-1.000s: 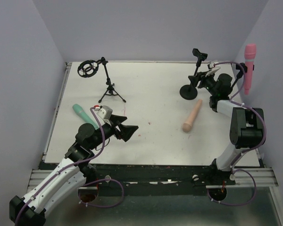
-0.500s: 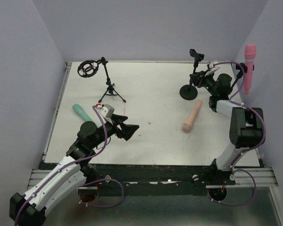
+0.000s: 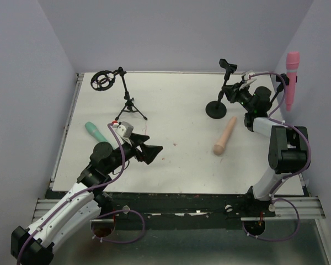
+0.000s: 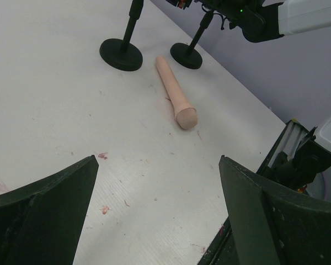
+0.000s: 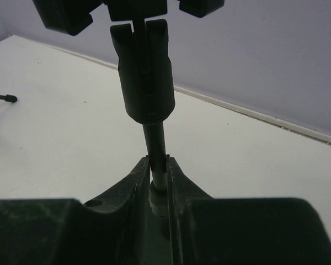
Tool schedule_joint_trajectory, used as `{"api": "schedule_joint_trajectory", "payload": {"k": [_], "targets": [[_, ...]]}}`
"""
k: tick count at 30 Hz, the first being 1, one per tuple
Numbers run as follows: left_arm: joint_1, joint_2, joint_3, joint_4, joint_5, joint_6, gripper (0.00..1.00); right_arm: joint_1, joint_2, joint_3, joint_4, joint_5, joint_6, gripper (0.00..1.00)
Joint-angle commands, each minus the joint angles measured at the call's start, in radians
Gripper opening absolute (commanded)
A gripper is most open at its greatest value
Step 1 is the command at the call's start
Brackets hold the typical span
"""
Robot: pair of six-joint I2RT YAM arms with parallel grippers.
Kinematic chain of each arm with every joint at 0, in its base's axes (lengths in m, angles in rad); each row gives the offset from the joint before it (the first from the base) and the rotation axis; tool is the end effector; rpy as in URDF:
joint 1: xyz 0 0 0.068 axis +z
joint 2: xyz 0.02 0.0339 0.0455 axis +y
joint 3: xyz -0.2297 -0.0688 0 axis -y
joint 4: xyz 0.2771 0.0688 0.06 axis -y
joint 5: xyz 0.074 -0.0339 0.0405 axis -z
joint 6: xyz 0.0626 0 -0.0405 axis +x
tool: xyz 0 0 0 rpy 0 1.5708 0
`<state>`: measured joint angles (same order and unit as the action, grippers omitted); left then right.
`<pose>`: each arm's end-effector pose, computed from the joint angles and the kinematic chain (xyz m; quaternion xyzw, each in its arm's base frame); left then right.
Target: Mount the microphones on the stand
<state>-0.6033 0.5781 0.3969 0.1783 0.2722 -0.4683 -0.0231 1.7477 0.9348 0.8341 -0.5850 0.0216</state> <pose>0.1924 -0.1530 0.2477 0.1429 0.6935 -0.4398 0.5525 0.4213 0.0248 0.1823 -0.1910 0.6743 0.2012 0.6844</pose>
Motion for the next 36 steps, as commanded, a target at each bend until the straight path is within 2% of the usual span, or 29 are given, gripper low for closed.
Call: {"api": "schedule_joint_trajectory", "payload": {"k": [1,11,23,36], "targets": [[0.004,-0.003,0.025,0.007,-0.008,0.0,0.99,0.009,-0.007,-0.016,0.063,-0.052,-0.011,0.19],[0.005,-0.004,0.025,0.007,-0.005,0.0,0.99,0.011,-0.034,-0.022,0.08,-0.117,0.035,0.13],[0.004,-0.011,0.025,0.0,-0.007,0.002,0.99,0.023,-0.074,-0.037,0.083,-0.183,0.084,0.12],[0.004,-0.032,0.02,-0.013,-0.013,0.007,0.99,0.104,-0.135,-0.073,0.088,-0.254,0.135,0.11]]}}
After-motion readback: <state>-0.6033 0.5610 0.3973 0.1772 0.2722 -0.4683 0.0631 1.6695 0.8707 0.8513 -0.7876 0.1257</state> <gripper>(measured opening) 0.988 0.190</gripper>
